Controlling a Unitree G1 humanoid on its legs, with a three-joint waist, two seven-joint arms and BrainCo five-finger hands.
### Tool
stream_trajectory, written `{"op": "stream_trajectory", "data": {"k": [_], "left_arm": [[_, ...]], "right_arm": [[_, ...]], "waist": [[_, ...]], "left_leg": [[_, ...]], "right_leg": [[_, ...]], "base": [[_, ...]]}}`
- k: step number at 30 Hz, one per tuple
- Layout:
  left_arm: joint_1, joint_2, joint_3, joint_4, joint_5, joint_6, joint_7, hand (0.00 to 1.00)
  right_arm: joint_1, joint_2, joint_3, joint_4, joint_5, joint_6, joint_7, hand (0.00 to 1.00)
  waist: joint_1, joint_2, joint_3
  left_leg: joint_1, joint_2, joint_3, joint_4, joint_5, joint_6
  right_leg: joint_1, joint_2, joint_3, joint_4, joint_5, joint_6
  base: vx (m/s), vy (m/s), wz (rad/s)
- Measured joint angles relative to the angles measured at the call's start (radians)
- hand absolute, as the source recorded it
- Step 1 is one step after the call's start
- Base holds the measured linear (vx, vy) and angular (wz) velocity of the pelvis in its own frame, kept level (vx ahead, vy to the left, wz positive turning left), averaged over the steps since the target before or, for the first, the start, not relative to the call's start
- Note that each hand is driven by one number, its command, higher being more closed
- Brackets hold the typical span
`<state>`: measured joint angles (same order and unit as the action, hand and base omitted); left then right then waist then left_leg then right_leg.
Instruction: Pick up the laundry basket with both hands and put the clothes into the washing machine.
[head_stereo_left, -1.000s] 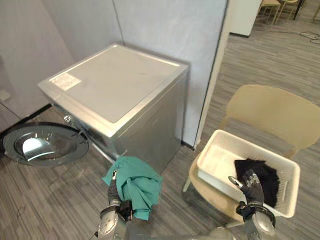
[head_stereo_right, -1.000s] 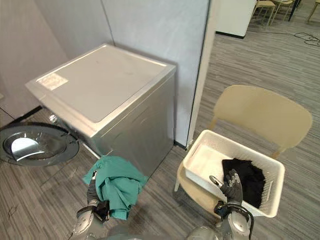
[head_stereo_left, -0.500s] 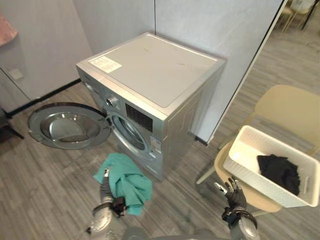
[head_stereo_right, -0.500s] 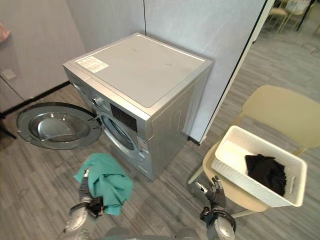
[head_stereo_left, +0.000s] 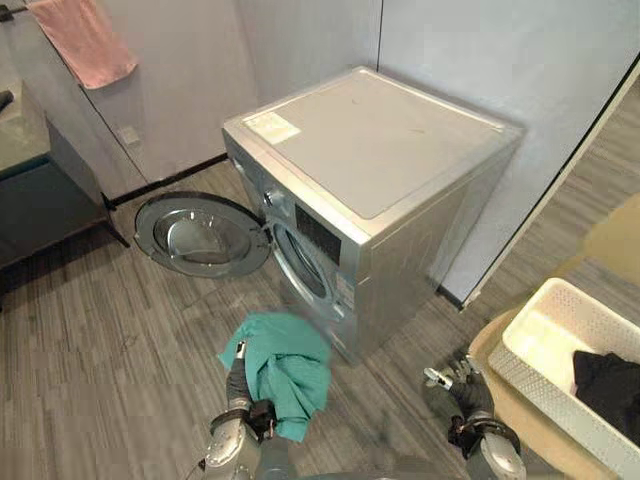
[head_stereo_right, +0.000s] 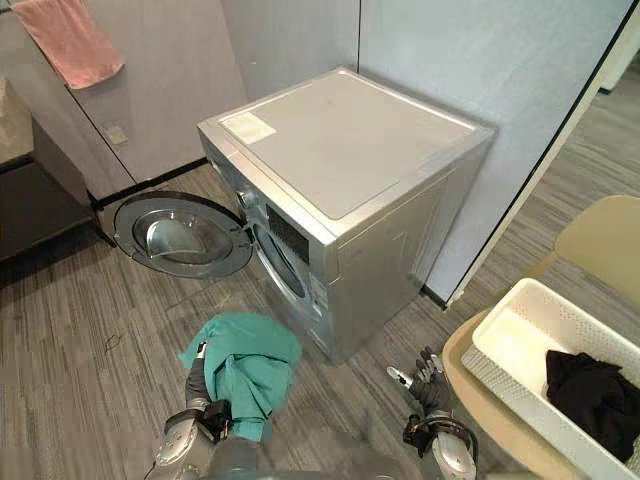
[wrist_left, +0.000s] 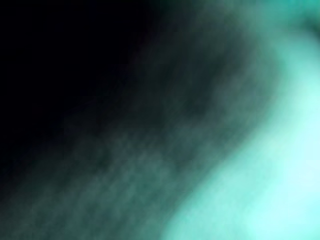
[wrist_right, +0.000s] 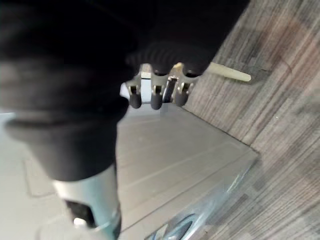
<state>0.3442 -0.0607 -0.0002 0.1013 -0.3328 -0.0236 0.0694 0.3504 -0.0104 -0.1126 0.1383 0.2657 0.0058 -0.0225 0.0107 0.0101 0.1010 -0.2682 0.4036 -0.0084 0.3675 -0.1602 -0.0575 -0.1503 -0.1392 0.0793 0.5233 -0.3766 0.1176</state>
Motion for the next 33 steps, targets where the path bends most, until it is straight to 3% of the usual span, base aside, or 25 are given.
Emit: {"op": "stream_trajectory", "data": {"k": [1, 3, 4, 5, 6, 7, 8, 9, 10, 11, 12, 13, 15, 16, 18, 19, 20, 21, 24, 26, 28, 30, 33], "left_arm": [[-0.001, 0.000, 0.000, 0.014, 0.000, -0.002, 0.002, 1.00], [0.002, 0.000, -0.006, 0.063, 0.000, -0.002, 0.018, 1.00], [-0.003, 0.008, -0.013, 0.100, 0.000, 0.000, 0.026, 1.00], [-0.012, 0.027, -0.009, 0.113, 0.000, 0.005, 0.029, 1.00], [-0.014, 0.037, -0.007, 0.114, 0.000, 0.006, 0.037, 1.00], [-0.036, 0.043, -0.008, 0.114, 0.000, 0.002, 0.045, 1.00], [-0.058, 0.047, -0.008, 0.115, 0.000, 0.001, 0.045, 1.00], [-0.080, 0.065, -0.010, 0.116, 0.002, -0.001, 0.046, 1.00], [-0.083, 0.075, -0.011, 0.115, 0.008, -0.003, 0.045, 1.00], [-0.085, 0.088, -0.007, 0.114, 0.015, -0.008, 0.045, 1.00], [-0.088, 0.103, -0.002, 0.114, 0.022, -0.010, 0.047, 1.00], [-0.089, 0.107, 0.000, 0.115, 0.023, -0.011, 0.047, 1.00], [-0.074, 0.102, 0.000, 0.115, 0.023, -0.011, 0.045, 1.00], [-0.071, 0.101, -0.001, 0.115, 0.022, -0.012, 0.044, 1.00], [-0.068, 0.079, -0.001, 0.116, 0.022, -0.009, 0.043, 1.00], [-0.070, 0.070, -0.003, 0.116, 0.022, -0.009, 0.042, 1.00], [-0.074, 0.056, -0.009, 0.118, 0.022, -0.007, 0.040, 1.00], [-0.093, 0.041, -0.017, 0.135, 0.021, -0.001, 0.038, 1.00], [-0.111, 0.004, -0.033, 0.135, 0.019, 0.000, 0.033, 1.00], [-0.105, 0.003, -0.038, 0.100, 0.004, 0.000, 0.017, 1.00], [-0.098, 0.002, -0.040, 0.079, -0.009, -0.001, 0.016, 1.00], [-0.083, 0.006, -0.036, 0.064, -0.009, -0.003, 0.017, 1.00], [-0.082, 0.004, -0.037, 0.064, -0.009, -0.003, 0.016, 1.00]], "right_arm": [[-0.006, -0.001, -0.007, 0.013, 0.000, 0.000, -0.001, 0.00], [-0.036, -0.018, -0.014, 0.057, 0.000, 0.001, -0.012, 0.00], [-0.053, -0.007, -0.038, 0.086, 0.000, 0.001, -0.021, 0.00], [-0.069, 0.023, -0.045, 0.117, 0.001, 0.008, -0.028, 0.00], [-0.063, 0.045, -0.055, 0.115, 0.002, 0.011, -0.032, 0.00], [-0.049, 0.069, -0.054, 0.104, 0.012, 0.006, -0.038, 0.00], [-0.056, 0.074, -0.041, 0.104, 0.020, 0.006, -0.043, 0.00], [-0.074, 0.073, -0.026, 0.106, 0.020, 0.005, -0.042, 0.00], [-0.080, 0.072, -0.021, 0.110, 0.020, 0.003, -0.042, 0.00], [-0.085, 0.072, -0.013, 0.114, 0.022, 0.002, -0.042, 0.00], [-0.085, 0.072, -0.007, 0.127, 0.028, 0.003, -0.040, 0.00], [-0.081, 0.072, -0.008, 0.139, 0.038, 0.003, -0.040, 0.00], [-0.073, 0.073, -0.008, 0.143, 0.039, 0.002, -0.037, 0.00], [-0.072, 0.073, -0.008, 0.147, 0.040, 0.001, -0.035, 0.00], [-0.071, 0.071, -0.012, 0.151, 0.041, 0.000, -0.030, 0.00], [-0.070, 0.070, -0.014, 0.152, 0.041, 0.000, -0.030, 0.00], [-0.064, 0.066, -0.018, 0.155, 0.043, 0.000, -0.030, 0.00], [-0.063, 0.060, -0.029, 0.164, 0.044, 0.001, -0.031, 0.00], [-0.042, 0.060, -0.037, 0.163, 0.049, 0.001, -0.035, 0.00], [-0.025, 0.054, -0.024, 0.108, 0.057, 0.000, -0.037, 0.00], [-0.009, 0.034, -0.023, 0.032, 0.057, -0.009, -0.038, 0.00], [-0.013, 0.011, -0.027, 0.022, 0.059, -0.013, -0.041, 0.00], [-0.012, -0.003, -0.030, 0.022, 0.060, -0.016, -0.042, 0.00]], "waist": [[0.003, 0.004, -0.002], [0.005, 0.027, -0.008], [0.004, 0.040, -0.030], [-0.004, -0.013, -0.032], [-0.010, -0.037, -0.040], [-0.025, -0.035, -0.048], [-0.020, -0.034, -0.048], [-0.017, -0.015, -0.042], [-0.015, 0.006, -0.040], [-0.015, 0.012, -0.038], [-0.020, 0.005, -0.039], [-0.028, 0.002, -0.039], [-0.035, 0.009, -0.038], [-0.036, 0.010, -0.038], [-0.052, 0.011, -0.037], [-0.051, 0.013, -0.037], [-0.059, 0.013, -0.041], [-0.071, 0.036, -0.029], [-0.081, 0.043, -0.015], [-0.073, 0.033, 0.004], [-0.062, 0.049, 0.015], [-0.040, 0.060, 0.014], [-0.035, 0.052, 0.012]], "left_leg": [[0.009, 0.003, -0.021, -0.037, 0.003, -0.006], [0.034, 0.010, -0.035, -0.086, 0.035, -0.071], [0.046, -0.015, -0.018, -0.111, 0.089, -0.215], [0.045, -0.074, 0.014, -0.073, 0.085, -0.199], [0.025, -0.111, 0.034, -0.036, 0.075, -0.197], [-0.033, -0.138, 0.046, 0.049, 0.014, -0.175], [-0.063, -0.149, 0.071, 0.106, -0.018, -0.144], [-0.065, -0.150, 0.120, 0.132, -0.047, -0.104], [-0.054, -0.143, 0.148, 0.119, -0.051, -0.092], [-0.028, -0.144, 0.178, 0.095, -0.057, -0.074], [0.011, -0.164, 0.214, 0.062, -0.054, -0.053], [0.067, -0.186, 0.254, 0.012, -0.046, -0.034], [0.142, -0.208, 0.318, -0.065, -0.032, -0.011], [0.160, -0.214, 0.341, -0.085, -0.027, -0.004], [0.194, -0.251, 0.408, -0.132, -0.020, 0.004], [0.198, -0.255, 0.424, -0.137, -0.020, 0.004], [0.200, -0.268, 0.434, -0.146, -0.016, -0.001], [0.212, -0.267, 0.426, -0.166, 0.001, 0.004], [0.243, -0.253, 0.416, -0.127, 0.005, 0.002], [0.172, -0.195, 0.400, 0.189, 0.009, 0.018], [0.060, -0.135, 0.330, 0.463, 0.080, 0.031], [0.006, -0.120, 0.302, 0.560, 0.066, 0.039], [-0.065, -0.080, 0.237, 0.446, 0.060, 0.049]], "right_leg": [[-0.006, -0.009, 0.021, 0.000, -0.007, 0.021], [-0.011, -0.032, 0.083, -0.027, -0.009, 0.077], [-0.004, -0.080, 0.120, -0.083, 0.021, 0.141], [0.006, -0.125, 0.143, -0.117, 0.040, 0.142], [0.016, -0.162, 0.161, -0.170, 0.094, 0.141], [0.031, -0.195, 0.171, -0.268, 0.233, 0.139], [0.023, -0.213, 0.168, -0.312, 0.331, 0.105], [0.016, -0.220, 0.137, -0.383, 0.509, -0.005], [0.006, -0.222, 0.099, -0.404, 0.579, -0.070], [-0.015, -0.218, 0.048, -0.366, 0.580, -0.102], [-0.035, -0.202, -0.009, -0.263, 0.490, -0.100], [-0.045, -0.153, -0.029, -0.153, 0.359, -0.069], [-0.059, -0.031, -0.041, -0.026, 0.217, -0.022], [-0.066, 0.009, -0.055, -0.006, 0.184, -0.016], [-0.075, 0.083, -0.140, -0.040, 0.107, -0.065], [-0.074, 0.092, -0.140, -0.068, 0.101, -0.078], [-0.038, 0.096, -0.133, -0.146, 0.098, -0.117], [-0.017, 0.104, -0.140, -0.182, 0.117, -0.128], [0.043, 0.105, -0.157, -0.195, 0.118, -0.129], [0.114, 0.104, -0.145, -0.196, 0.101, -0.147], [0.138, 0.110, -0.116, -0.183, 0.058, -0.155], [0.154, 0.093, -0.073, -0.172, 0.038, -0.153], [0.145, 0.057, -0.020, -0.171, 0.039, -0.136]], "base": [[0.08, 0.489, -0.46], [0.14, 0.735, -0.82], [0.15, 0.769, -0.70], [0.14, 0.607, -0.44], [0.16, 0.700, -0.04], [0.16, 0.701, -0.18], [0.17, 0.950, -0.56], [0.09, 0.644, -0.77], [0.09, 0.578, -0.85], [0.08, 0.381, -0.70], [0.09, 0.463, -0.70], [0.07, 0.426, -0.65], [0.01, 0.222, -0.69], [-0.01, 0.121, -0.86], [0.00, 0.047, -0.79], [0.04, -0.011, -0.64], [0.08, -0.023, -0.37], [0.08, -0.028, -0.15], [0.10, -0.073, 0.05], [0.08, -0.100, -0.25], [0.01, -0.003, -0.39], [0.10, 0.134, -0.60], [0.20, 0.159, -0.48]]}}
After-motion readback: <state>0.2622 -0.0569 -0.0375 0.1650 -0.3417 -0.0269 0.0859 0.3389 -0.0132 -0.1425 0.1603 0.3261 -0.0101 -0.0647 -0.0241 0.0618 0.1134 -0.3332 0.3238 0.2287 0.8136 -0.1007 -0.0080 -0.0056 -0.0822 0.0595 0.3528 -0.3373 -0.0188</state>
